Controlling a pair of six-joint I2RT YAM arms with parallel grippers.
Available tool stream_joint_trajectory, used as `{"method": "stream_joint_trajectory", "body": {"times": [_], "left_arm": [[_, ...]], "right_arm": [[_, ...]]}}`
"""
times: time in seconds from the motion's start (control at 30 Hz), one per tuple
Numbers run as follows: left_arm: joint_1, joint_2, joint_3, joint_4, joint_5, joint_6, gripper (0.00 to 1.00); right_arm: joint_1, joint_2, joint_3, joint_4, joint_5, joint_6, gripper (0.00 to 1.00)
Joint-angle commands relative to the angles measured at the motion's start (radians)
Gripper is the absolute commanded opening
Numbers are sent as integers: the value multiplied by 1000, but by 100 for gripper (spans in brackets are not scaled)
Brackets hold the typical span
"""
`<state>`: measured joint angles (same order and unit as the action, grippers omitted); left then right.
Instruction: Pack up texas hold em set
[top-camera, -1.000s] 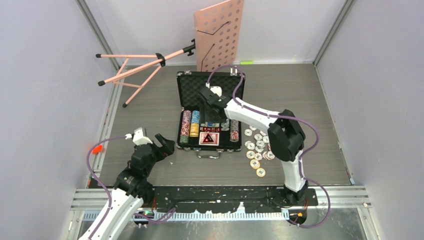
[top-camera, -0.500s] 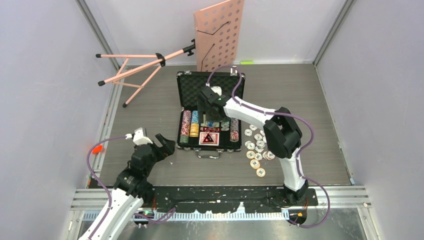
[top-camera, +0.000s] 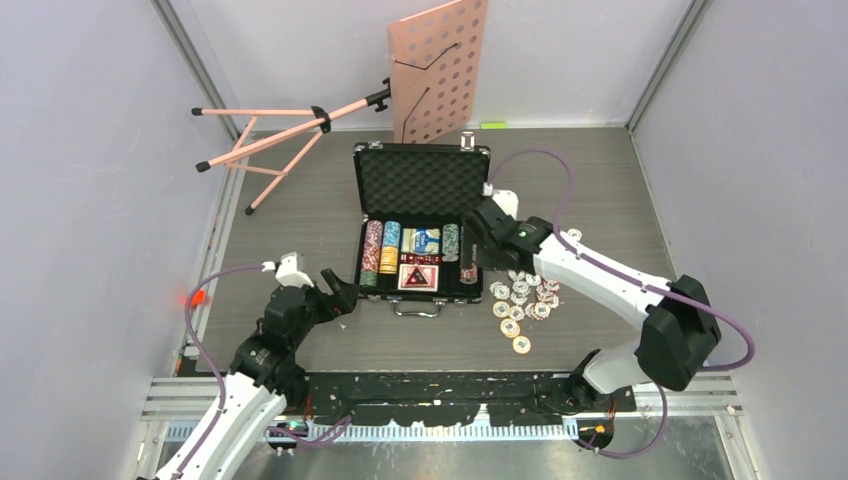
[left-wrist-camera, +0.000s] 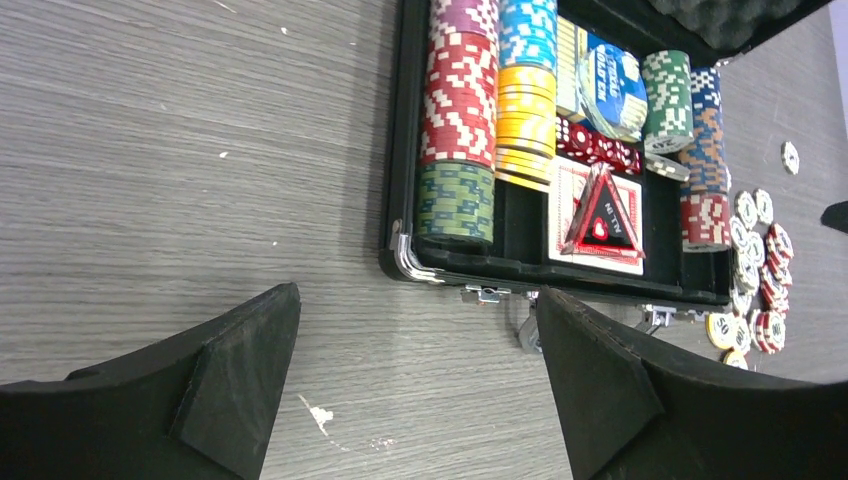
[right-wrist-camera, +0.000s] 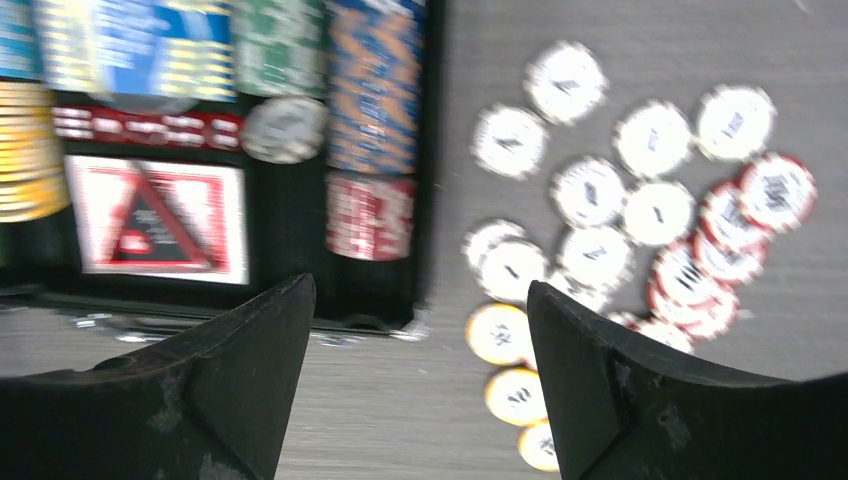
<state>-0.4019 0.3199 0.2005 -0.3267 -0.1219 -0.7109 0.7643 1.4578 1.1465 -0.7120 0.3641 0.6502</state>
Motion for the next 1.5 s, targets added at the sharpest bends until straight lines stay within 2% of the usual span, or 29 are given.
{"method": "stream_joint_trajectory", "body": {"times": [0.0, 0.27, 0.37, 0.43, 0.5, 0.77, 0.83, 0.97, 1.03, 1.13, 1.2, 1.3, 1.4, 1.47], "left_arm": [[-2, 25, 6, 74, 70, 42, 91], [-2, 59, 14, 87, 91, 47, 91], [-2, 56, 13, 88, 91, 48, 91], [-2, 53, 11, 88, 93, 48, 91], [-2, 52, 11, 89, 98, 49, 91], [-2, 48, 20, 98, 155, 54, 93], [-2, 48, 48, 94, 174, 10, 95], [-2, 58, 171, 85, 258, -146, 96], [-2, 68, 265, 41, 257, -215, 100], [-2, 97, 432, -57, 245, -253, 100], [-2, 127, 540, -146, 198, -298, 100], [-2, 184, 673, -217, 162, -360, 100], [-2, 241, 751, -196, 214, -433, 100], [-2, 270, 752, -155, 258, -537, 100]], "right_arm": [[-50, -107, -133, -41, 48, 67, 83], [-119, -215, -280, -51, 60, 206, 70], [-155, -212, -319, -31, 39, 229, 71], [-179, -203, -338, 2, -8, 233, 77], [-200, -191, -349, 30, -36, 245, 78], [-265, -140, -354, 75, -47, 284, 71], [-284, -119, -353, 93, -58, 281, 70], [-327, -84, -354, 137, -98, 278, 69], [-346, -74, -356, 160, -118, 279, 70], [-362, -70, -367, 188, -125, 289, 72], [-366, -68, -375, 202, -122, 304, 77], [-367, -64, -376, 208, -118, 332, 93], [-367, -61, -375, 196, -91, 353, 94], [-367, -69, -368, 183, -71, 358, 94]]}}
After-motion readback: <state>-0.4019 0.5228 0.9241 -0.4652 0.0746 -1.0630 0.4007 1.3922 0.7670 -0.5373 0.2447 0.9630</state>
